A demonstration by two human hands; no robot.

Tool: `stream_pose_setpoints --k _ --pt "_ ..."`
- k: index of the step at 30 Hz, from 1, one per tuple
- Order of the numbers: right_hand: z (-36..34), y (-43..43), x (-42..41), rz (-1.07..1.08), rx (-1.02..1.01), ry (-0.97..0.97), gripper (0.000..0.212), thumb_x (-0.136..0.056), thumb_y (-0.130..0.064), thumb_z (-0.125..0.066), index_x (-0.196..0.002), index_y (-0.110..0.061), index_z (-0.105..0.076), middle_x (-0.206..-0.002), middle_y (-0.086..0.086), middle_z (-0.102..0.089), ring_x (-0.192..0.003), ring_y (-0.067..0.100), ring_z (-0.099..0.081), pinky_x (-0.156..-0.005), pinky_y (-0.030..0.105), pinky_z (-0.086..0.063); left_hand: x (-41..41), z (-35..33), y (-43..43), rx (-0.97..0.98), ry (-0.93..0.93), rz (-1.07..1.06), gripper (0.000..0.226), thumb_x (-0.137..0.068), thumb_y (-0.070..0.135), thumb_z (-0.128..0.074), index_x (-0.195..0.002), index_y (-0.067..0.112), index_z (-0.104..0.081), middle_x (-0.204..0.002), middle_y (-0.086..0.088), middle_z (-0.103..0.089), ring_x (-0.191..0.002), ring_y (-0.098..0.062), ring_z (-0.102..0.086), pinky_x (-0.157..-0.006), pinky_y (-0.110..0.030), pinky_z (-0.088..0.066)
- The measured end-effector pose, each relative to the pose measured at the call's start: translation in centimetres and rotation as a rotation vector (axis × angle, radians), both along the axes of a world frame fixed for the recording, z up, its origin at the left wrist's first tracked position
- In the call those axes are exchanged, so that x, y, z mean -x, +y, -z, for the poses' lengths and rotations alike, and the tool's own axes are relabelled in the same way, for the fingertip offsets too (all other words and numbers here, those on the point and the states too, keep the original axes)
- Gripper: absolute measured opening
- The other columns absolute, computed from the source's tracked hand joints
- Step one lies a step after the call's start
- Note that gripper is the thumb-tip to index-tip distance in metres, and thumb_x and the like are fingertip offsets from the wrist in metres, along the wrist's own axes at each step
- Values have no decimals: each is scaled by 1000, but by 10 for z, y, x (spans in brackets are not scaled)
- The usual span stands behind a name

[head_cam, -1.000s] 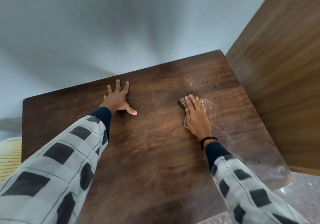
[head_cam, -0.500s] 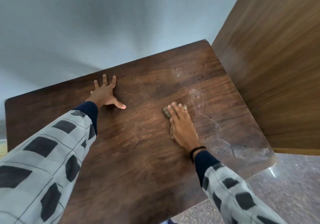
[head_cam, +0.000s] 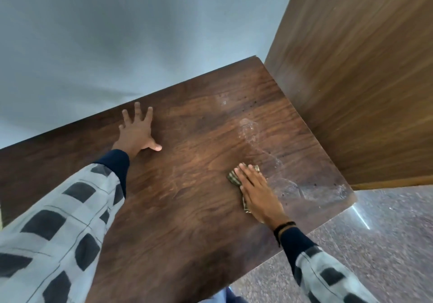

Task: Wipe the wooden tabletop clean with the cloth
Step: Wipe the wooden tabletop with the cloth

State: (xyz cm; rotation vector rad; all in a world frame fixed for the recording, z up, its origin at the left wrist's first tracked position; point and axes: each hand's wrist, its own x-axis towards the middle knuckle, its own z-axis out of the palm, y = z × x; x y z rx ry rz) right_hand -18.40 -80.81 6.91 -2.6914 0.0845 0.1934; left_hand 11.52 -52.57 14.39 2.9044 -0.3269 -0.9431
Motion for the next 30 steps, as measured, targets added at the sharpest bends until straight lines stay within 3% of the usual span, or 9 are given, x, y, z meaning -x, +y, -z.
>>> stream_pose_setpoints --k 5,10,15,20,25,30 --pt "5 23 -21 183 79 -42 54 -105 -26 -26 -158 -18 -27 -166 3 -23 -154 24 -13 -124 45 -18 71 2 -68 115 153 125 145 -60 54 -91 -157 35 15 -160 -2 35 -147 -42 25 -114 -69 -3" --pt "2 -7 26 -97 62 -13 53 -107 -30 -22 -160 -24 -20 -167 -4 -15 -155 17 -7 -123 43 -19 119 19 -90 103 193 119 149 -57 60 -89 -156 36 20 -157 1 41 -145 -42 31 -115 -69 1" --pt "3 4 1 209 123 1 55 -105 -28 -23 -159 -17 -26 -166 5 -22 -154 27 -13 -122 50 -23 120 18 -92 80 181 133 150 -58 57 -90 -154 36 23 -156 0 43 -143 -43 32 -113 -70 1" --pt "0 4 62 -89 75 -75 53 -107 -26 -29 -160 -20 -22 -167 -2 -17 -155 19 -10 -124 42 -19 122 15 -92 74 186 115 149 -59 56 -90 -155 36 21 -157 1 41 -144 -42 32 -113 -70 2" --pt "2 2 36 208 94 -3 55 -104 -26 -28 -158 -20 -25 -166 3 -22 -154 26 -14 -121 50 -25 121 17 -93 66 180 119 149 -58 57 -90 -155 36 21 -157 1 40 -145 -42 30 -114 -71 -1" --pt "3 2 101 -79 77 -45 55 -108 -26 -31 -161 -22 -17 -168 -2 -13 -155 18 -4 -125 42 -16 121 18 -91 65 177 117 148 -59 56 -90 -156 36 20 -158 1 39 -145 -41 30 -114 -70 -1"
